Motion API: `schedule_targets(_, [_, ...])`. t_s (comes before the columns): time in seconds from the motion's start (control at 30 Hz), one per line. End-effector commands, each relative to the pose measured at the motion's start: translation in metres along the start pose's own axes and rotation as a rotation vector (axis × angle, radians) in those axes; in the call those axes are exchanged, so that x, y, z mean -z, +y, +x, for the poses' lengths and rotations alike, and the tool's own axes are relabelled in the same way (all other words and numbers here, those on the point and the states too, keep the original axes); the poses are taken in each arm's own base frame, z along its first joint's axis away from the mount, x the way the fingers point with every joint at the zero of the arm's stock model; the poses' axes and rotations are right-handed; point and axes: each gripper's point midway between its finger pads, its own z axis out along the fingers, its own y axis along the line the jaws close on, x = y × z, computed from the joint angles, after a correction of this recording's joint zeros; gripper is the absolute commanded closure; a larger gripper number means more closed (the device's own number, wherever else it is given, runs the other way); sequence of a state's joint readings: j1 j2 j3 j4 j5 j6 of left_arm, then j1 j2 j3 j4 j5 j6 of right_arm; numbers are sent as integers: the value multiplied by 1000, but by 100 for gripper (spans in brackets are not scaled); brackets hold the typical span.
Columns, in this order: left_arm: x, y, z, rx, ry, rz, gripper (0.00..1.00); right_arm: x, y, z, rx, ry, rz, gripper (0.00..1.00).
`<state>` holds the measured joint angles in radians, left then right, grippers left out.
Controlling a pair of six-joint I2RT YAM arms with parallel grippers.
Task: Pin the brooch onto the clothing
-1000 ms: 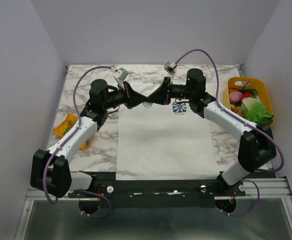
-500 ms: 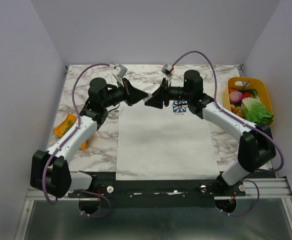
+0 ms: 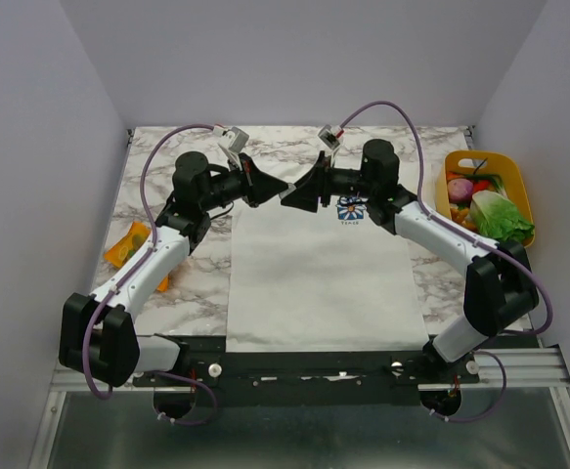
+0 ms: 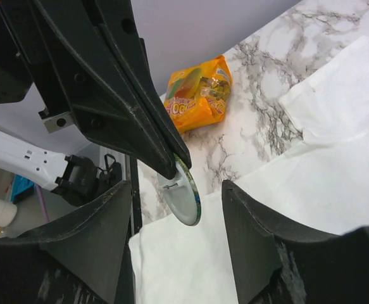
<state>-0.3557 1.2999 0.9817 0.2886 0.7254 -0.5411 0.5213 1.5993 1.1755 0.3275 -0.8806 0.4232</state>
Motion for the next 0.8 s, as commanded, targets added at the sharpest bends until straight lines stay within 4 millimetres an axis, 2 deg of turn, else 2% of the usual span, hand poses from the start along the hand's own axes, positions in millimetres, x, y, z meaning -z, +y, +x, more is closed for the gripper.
schedule_targets(0.0, [4, -6, -4, -32, -11, -3, 100, 6, 19, -21, 19, -59, -66, 33])
schedule_targets(0.13, [4, -6, -4, -33, -12, -3, 100, 5, 19, -21, 14, -54, -74, 39])
schedule_targets(0.27, [3, -4, -2, -31, -7, -6, 100, 5, 20, -18, 13, -55, -83, 60])
schedule_targets(0.37, [4, -4, -2, -31, -9, -5, 100, 6, 18, -17, 17, -52, -71, 62])
schedule_targets(0.6, [4, -8, -4, -35, -9, 5, 100, 5, 10, -15, 13, -41, -35, 76])
schedule_targets(0.7, [5, -5, -3, -34, -5, -11, 100, 4, 5, -11, 29, -17, -18, 99])
schedule_targets(0.77, [5, -3, -5, -48, -6, -26, 100, 5, 0, -6, 50, 11, 7, 99])
